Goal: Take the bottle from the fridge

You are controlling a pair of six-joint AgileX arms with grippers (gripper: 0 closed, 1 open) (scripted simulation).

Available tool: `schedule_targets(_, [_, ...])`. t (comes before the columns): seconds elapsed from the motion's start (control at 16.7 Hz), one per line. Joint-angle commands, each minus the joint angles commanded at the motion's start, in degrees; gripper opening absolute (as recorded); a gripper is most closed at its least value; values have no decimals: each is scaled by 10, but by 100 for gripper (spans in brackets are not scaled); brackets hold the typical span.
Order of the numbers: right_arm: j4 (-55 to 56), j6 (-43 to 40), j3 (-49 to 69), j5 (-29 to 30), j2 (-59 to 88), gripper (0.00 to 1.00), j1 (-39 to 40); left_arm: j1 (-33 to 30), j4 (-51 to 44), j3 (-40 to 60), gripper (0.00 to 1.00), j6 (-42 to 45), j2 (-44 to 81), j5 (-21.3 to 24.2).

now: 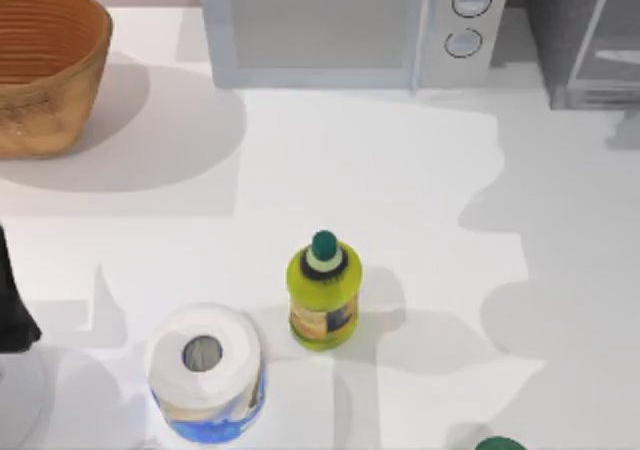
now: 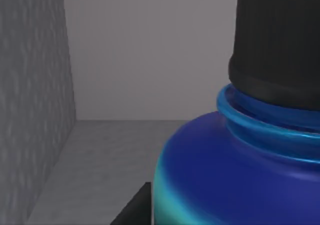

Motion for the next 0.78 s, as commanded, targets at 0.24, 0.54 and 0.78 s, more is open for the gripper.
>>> schedule_targets(0.24, [-13, 0, -5, 3, -11, 0, 6, 0, 0, 0, 100, 0, 0, 0])
schedule_targets(0.54, [-95, -5, -59, 20, -150, 0, 24, 0, 0, 0, 100, 0, 0, 0])
schedule_targets(0.78, [-214, -8, -139, 42, -358, 0, 48, 0, 0, 0, 100, 0, 0, 0])
